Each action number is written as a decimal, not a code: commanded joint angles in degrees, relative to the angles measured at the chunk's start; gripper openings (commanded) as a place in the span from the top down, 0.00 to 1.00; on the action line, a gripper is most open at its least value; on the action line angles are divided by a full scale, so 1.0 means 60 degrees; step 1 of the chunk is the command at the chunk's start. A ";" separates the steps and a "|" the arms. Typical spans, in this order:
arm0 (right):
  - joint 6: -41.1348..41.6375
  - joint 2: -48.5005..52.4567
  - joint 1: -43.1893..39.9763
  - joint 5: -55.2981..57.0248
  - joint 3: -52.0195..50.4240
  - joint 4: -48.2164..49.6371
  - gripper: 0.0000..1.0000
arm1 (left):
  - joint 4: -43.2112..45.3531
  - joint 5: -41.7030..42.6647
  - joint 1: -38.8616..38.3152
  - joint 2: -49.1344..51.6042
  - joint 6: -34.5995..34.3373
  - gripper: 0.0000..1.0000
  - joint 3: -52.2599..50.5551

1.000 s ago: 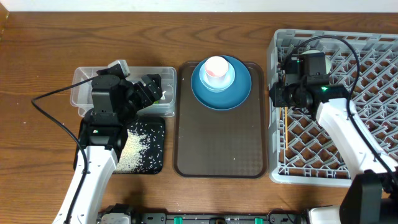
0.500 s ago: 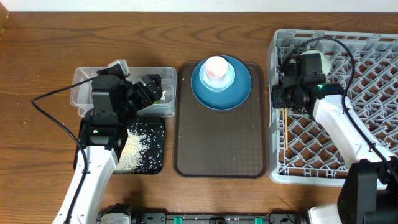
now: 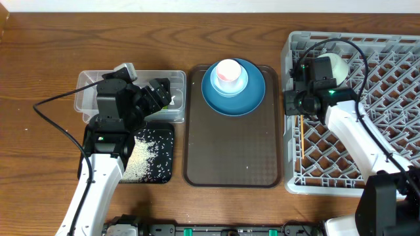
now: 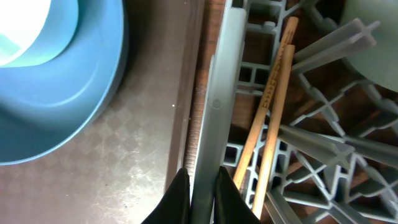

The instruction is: Sort waste into correct bins and load items into the dishwasher rack

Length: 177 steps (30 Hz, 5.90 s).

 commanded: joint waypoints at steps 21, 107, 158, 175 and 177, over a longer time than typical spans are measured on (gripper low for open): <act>-0.1162 0.0106 0.0681 -0.0543 -0.0066 -0.0029 0.98 | 0.0004 -0.0066 0.0004 0.0018 0.0127 0.10 -0.0011; -0.0051 -0.0415 0.1501 -0.0973 0.1800 0.0929 0.01 | -0.4346 -0.0667 -0.3519 0.4051 -0.0106 0.64 0.6612; -0.0055 -0.0415 0.1501 -0.0973 0.1800 0.0929 0.01 | -0.2834 -0.2306 -0.3701 0.8036 0.0058 0.71 0.7235; -0.0051 -0.0415 0.1501 -0.0973 0.1800 0.0929 0.01 | -0.2889 -0.2262 -0.3705 0.7293 0.0058 0.94 0.7235; -0.0051 -0.0415 0.1501 -0.0973 0.1800 0.0929 0.01 | -0.2994 -0.2251 -0.3705 0.7162 0.0055 0.94 0.7235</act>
